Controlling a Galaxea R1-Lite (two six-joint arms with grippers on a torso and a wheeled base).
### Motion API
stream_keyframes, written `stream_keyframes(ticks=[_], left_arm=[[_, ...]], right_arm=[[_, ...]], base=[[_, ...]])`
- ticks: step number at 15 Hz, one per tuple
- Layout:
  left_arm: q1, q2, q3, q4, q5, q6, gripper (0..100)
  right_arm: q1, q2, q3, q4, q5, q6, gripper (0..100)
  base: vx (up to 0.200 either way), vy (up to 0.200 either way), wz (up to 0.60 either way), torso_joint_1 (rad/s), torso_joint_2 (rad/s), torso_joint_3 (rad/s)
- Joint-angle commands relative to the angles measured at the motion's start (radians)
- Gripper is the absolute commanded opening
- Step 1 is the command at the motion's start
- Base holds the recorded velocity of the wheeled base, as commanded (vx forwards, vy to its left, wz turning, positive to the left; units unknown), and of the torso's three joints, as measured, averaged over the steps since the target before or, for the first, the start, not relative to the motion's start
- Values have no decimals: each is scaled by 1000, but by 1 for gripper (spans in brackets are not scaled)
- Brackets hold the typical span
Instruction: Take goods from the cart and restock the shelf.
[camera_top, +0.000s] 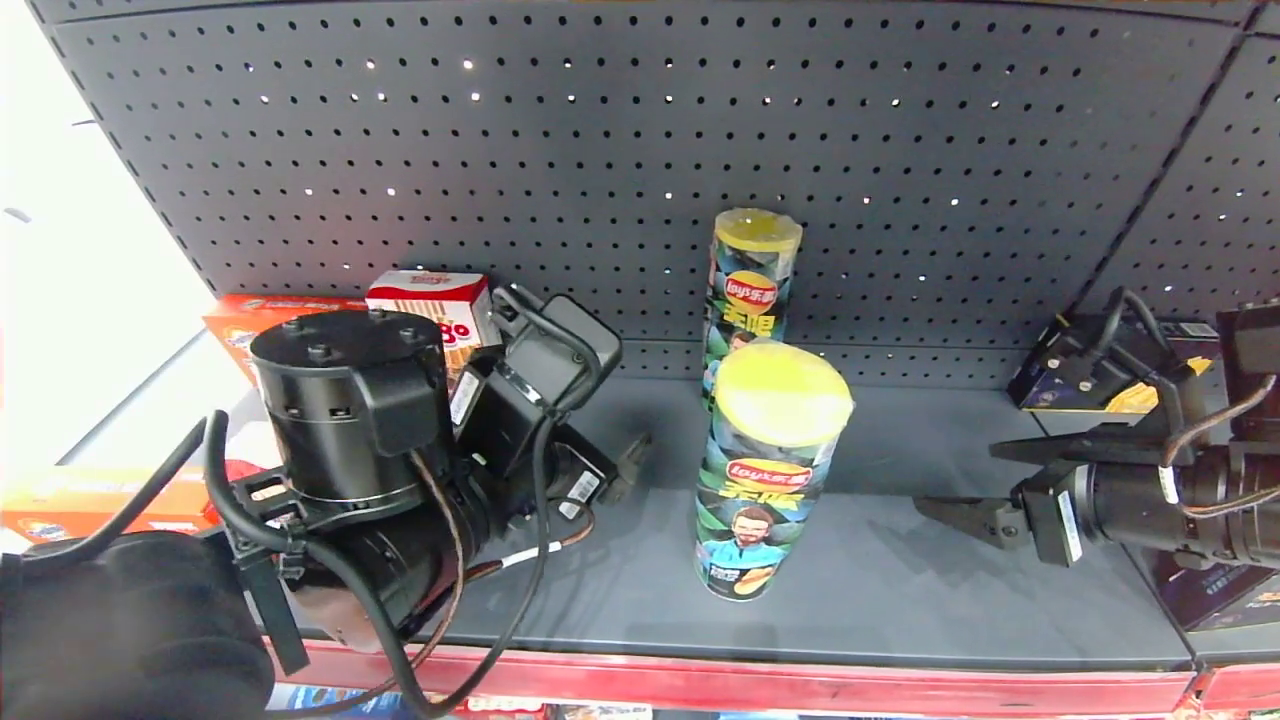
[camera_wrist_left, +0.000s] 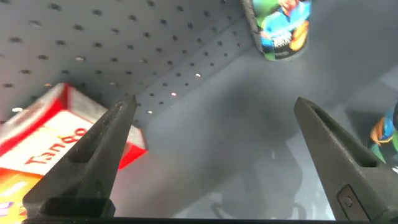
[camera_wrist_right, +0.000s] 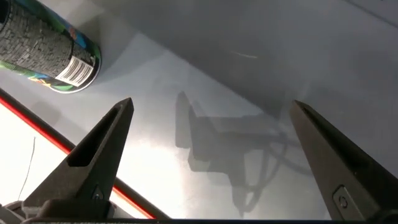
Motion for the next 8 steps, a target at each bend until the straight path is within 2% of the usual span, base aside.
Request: stream_keyframes(ticks=[1, 8], left_arm=[[-17, 32, -5, -3, 0, 0, 100], [-66, 65, -22, -9, 2, -2, 100]], right_arm=[[-7, -4, 0, 0, 1, 0, 100], [-7, -4, 2, 0, 1, 0, 100]], base=[[0, 0, 0, 0, 0, 0], [0, 0, 0, 0, 0, 0]])
